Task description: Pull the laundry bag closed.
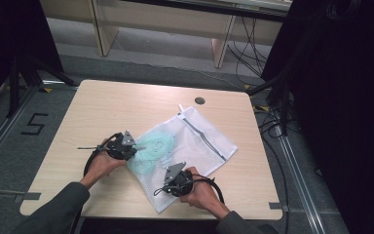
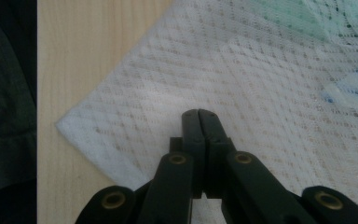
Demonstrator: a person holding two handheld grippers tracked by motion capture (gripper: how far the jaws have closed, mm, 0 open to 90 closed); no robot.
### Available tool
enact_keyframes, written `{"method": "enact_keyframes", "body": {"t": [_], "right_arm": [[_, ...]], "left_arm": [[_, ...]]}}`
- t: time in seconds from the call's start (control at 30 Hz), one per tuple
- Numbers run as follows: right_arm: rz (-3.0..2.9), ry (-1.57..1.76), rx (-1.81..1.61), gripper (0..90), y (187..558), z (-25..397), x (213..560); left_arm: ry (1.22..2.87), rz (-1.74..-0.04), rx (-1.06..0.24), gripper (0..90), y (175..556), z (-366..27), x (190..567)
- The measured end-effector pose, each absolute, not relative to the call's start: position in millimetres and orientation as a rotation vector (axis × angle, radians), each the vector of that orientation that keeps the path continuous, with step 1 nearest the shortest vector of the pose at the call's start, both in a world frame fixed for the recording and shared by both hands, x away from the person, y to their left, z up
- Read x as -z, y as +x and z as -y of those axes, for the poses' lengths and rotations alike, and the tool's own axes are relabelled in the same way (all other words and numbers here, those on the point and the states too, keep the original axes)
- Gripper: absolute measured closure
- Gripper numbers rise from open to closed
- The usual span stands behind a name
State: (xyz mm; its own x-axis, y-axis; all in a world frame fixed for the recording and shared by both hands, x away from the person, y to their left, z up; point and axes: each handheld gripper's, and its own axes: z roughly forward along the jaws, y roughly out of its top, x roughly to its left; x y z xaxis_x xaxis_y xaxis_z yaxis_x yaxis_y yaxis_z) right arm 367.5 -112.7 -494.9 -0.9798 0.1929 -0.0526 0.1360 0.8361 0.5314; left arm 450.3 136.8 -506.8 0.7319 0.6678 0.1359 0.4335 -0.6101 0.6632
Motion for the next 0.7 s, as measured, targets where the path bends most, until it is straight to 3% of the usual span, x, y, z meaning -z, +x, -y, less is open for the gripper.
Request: {"method": "enact_keyframes", "body": {"t": [0.7], "right_arm": [[-2.938,0.185,-0.851,90.0,366,79,496]], "left_arm": [[2.313,-0.840,-0.509,89.5,468,-139,506]]}}
